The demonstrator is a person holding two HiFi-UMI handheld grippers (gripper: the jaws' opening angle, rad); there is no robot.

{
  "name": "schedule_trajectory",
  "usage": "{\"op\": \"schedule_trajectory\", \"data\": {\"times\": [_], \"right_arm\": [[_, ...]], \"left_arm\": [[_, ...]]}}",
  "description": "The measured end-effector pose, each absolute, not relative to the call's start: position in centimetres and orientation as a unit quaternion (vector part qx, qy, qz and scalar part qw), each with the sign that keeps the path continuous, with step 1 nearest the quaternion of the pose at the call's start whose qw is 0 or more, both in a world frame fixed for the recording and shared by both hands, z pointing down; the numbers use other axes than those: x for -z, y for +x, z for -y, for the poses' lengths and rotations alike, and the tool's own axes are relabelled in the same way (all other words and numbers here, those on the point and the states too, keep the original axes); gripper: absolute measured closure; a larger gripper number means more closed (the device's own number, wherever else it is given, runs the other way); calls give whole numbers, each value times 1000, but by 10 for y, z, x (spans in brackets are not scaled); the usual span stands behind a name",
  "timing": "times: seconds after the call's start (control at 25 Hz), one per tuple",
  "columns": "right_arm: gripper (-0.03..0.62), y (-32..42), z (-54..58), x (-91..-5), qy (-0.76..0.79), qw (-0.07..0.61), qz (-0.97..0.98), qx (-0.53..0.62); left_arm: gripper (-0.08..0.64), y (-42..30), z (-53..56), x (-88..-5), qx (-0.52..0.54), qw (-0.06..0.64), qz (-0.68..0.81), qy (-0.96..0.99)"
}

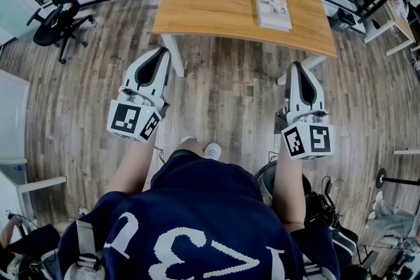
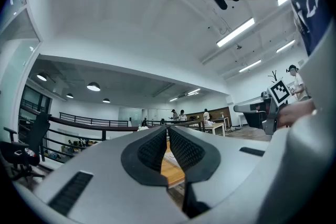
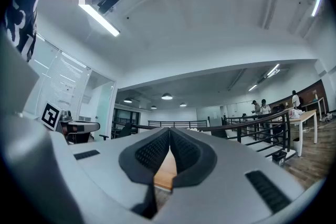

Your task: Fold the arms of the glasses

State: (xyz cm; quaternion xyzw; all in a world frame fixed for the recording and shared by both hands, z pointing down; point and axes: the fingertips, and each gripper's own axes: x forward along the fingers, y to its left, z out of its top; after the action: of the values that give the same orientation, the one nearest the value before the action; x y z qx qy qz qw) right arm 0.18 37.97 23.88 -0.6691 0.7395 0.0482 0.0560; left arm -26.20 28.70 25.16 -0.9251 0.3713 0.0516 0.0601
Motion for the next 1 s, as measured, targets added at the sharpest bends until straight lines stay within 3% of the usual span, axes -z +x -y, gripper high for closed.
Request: {"op": "schedule_trajectory", "data": {"times": [0.4,1.0], "right_arm": [[563,10,-377,-231,-652,117,-748,-38],[563,37,-228,-238,-654,82,-752,-27]], "left_arm": [[531,-258,-280,-254,-43,54,-382,-921],[531,-218,-134,-262,-47,35,-374,-925]]}}
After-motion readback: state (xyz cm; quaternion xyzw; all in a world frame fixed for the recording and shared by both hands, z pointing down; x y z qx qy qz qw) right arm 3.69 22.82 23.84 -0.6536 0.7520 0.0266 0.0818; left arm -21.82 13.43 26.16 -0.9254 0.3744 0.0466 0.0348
